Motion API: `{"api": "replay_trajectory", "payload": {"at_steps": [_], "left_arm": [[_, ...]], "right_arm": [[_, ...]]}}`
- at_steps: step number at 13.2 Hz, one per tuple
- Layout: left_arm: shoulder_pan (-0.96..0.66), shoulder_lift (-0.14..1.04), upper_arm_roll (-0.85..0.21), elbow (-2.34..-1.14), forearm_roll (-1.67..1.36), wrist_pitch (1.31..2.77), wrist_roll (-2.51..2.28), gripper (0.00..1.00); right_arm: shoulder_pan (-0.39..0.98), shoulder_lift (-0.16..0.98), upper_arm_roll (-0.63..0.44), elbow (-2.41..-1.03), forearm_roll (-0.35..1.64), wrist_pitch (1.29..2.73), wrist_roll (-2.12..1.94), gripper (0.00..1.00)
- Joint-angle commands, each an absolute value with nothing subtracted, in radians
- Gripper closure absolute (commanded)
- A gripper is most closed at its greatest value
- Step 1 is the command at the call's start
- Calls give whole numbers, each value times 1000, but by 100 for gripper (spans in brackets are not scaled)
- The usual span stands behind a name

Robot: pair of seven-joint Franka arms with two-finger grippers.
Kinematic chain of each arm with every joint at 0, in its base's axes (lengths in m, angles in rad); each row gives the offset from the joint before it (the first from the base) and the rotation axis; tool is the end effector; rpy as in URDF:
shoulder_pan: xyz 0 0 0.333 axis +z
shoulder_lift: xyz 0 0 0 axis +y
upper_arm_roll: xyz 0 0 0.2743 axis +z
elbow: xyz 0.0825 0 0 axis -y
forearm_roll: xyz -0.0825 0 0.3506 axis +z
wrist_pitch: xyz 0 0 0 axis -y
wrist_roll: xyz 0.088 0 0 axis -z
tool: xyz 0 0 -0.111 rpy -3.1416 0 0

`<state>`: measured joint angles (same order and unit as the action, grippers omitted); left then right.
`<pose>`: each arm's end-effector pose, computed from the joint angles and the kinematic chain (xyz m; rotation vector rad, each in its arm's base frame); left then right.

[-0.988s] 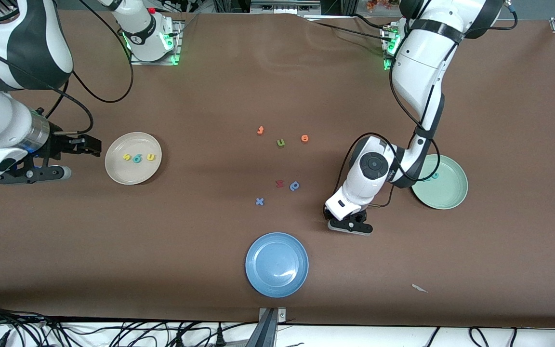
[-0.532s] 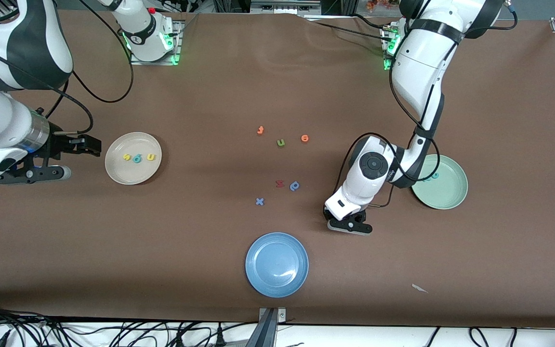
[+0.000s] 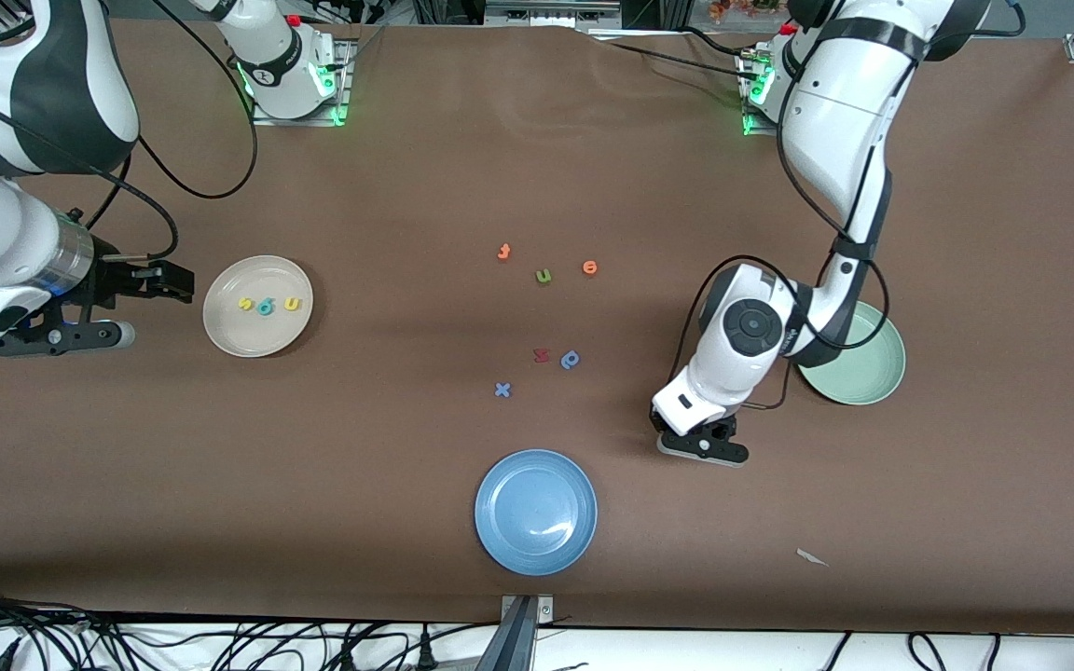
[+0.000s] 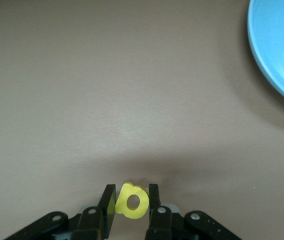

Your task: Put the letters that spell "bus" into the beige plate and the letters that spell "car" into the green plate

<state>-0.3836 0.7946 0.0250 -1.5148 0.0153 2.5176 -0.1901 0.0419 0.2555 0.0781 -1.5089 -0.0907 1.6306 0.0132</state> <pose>0.6333 -0.2404 0.2010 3.0807 -0.2925 0.3229 0.5789 0.0560 0.4699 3.0513 0.1788 -0.1959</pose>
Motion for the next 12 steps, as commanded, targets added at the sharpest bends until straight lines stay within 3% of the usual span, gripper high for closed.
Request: {"api": "replay_trajectory", "payload": {"at_steps": [1,6,12], "left_arm": [[-324,707,20,-1586,38,2436,-56,100],[-166,557,18,-1753,38,2323,211,100],[-43,316,20,-2087,41,2289,340,100]], "right_arm": [[31,224,86,-1542,-98,1632,-8,1],[31,224,84,-1542,-98,1632,-8,1],[31,224,84,-1542,-98,1632,-8,1]]}}
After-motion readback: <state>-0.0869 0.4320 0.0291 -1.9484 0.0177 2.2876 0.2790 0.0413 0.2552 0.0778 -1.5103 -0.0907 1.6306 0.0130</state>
